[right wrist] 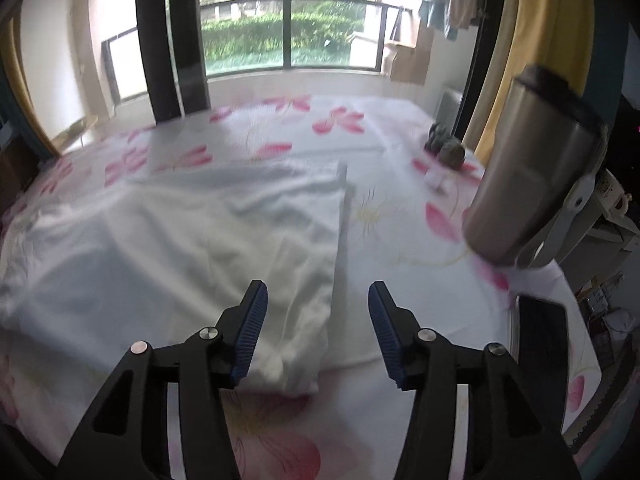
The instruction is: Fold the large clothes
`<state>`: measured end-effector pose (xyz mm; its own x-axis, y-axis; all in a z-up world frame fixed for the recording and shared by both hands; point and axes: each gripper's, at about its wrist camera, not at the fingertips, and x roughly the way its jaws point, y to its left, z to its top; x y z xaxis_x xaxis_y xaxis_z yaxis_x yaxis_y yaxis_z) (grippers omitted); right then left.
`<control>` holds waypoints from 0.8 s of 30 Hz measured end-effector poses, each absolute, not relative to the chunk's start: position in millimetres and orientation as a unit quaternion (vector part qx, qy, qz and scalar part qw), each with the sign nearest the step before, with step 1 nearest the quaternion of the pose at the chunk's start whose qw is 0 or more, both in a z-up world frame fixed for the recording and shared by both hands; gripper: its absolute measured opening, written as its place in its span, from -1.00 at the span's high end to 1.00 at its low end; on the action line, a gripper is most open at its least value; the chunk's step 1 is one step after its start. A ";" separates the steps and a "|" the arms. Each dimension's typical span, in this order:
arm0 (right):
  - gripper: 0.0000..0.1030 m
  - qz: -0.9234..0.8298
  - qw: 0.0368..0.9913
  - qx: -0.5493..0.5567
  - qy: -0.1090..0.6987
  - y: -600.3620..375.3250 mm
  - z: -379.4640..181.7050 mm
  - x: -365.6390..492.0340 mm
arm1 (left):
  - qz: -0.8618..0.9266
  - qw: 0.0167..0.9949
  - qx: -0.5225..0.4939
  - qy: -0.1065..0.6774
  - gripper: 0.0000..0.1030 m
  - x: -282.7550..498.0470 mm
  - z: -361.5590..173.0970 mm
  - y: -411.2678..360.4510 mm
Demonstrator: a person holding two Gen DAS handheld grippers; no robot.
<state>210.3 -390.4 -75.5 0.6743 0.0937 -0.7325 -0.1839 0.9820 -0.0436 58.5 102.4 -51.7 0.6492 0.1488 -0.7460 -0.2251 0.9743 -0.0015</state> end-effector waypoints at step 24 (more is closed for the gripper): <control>-0.05 0.100 0.905 -0.029 0.413 -351.6 -89.8 267.9 | -0.140 0.865 0.091 0.474 0.03 295.3 -92.0 -17.6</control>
<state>267.9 -351.6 -89.8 0.6390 0.1572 -0.7530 -0.2050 0.9783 0.0303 295.3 -17.6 -92.0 0.5124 -0.1553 -0.8446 0.3279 0.9444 0.0253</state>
